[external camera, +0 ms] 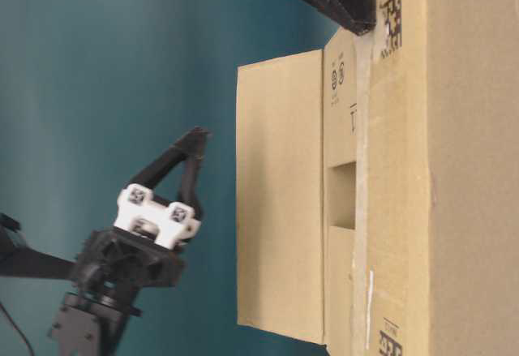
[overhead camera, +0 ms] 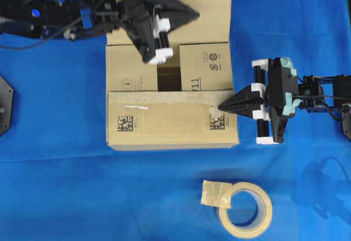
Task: Close the cardboard box.
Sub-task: 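Reach the left gripper behind the back flap and fold it forward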
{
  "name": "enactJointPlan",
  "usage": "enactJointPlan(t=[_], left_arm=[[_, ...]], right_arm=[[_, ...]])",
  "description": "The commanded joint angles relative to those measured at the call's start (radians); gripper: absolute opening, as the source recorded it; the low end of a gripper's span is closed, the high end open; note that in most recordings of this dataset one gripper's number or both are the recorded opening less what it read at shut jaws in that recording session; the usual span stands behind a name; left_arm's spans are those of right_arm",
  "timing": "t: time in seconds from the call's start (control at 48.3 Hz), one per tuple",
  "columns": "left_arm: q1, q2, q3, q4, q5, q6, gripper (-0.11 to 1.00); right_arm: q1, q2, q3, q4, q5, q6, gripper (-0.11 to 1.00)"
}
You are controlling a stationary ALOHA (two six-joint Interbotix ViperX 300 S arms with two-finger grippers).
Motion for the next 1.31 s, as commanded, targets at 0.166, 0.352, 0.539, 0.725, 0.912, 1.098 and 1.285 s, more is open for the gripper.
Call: enactJointPlan(t=[0.166,0.352,0.539,0.725,0.912,1.098,1.285], left_arm=[[0.133,-0.014,-0.138,0.000,0.216,0.032,0.00],[0.222,0.032,-0.213,0.000,0.419,0.046,0.00],[0.262,0.080,-0.268,0.003,0.598,0.052,0.00],[0.261,0.115,-0.278,0.003,0.699,0.054,0.00],[0.252,0.115,-0.278,0.003,0.756,0.054,0.00],[0.222,0.106,-0.282,0.003,0.761,0.052,0.00],[0.179,0.071,-0.295,0.003,0.808,0.051,0.00]], right_arm=[[0.000,-0.008,-0.014,0.002,-0.012,-0.002,0.00],[0.000,-0.008,-0.014,0.002,-0.015,-0.002,0.00],[-0.002,-0.006,-0.014,0.002,-0.021,-0.003,0.00],[-0.002,-0.006,-0.014,0.002,-0.023,-0.003,0.00],[-0.002,-0.006,-0.015,0.002,-0.023,-0.003,0.00],[-0.002,-0.006,-0.015,0.002,-0.025,-0.003,0.00],[-0.002,-0.006,-0.014,0.002,-0.028,-0.003,0.00]])
